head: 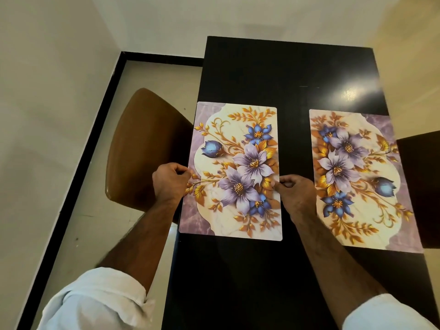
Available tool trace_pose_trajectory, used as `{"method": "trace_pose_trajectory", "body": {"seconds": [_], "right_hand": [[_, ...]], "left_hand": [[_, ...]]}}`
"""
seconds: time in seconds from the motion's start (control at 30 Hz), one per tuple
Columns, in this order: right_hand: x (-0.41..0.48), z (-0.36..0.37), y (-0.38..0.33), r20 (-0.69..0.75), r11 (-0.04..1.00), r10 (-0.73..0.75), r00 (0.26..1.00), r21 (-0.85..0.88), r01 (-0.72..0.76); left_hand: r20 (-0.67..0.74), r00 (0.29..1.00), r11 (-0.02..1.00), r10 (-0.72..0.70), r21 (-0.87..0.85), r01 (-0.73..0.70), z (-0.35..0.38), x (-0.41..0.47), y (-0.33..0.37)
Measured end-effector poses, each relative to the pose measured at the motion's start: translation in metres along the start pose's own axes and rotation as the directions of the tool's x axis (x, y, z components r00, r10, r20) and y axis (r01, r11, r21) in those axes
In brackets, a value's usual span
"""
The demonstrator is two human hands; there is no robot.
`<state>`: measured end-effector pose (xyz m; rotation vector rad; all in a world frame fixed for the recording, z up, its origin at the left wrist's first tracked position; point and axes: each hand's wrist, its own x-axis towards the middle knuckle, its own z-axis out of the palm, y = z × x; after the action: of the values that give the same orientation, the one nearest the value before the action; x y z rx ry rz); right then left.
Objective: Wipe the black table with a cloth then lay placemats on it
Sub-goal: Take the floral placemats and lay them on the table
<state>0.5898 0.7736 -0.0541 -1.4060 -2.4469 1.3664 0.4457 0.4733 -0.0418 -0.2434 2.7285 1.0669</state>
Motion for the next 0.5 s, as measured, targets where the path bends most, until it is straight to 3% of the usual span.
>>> {"method": "trace_pose_trajectory", "body": {"seconds": [0.5], "right_hand": [[-0.0088,0.0014,-0.0043,-0.014,0.999,-0.020,1.000,-0.047,0.019]], "left_hand": [[-0.013,0.999,0.998,-0.051,-0.038,0.051,0.0010,0.0007,-0.0007]]}}
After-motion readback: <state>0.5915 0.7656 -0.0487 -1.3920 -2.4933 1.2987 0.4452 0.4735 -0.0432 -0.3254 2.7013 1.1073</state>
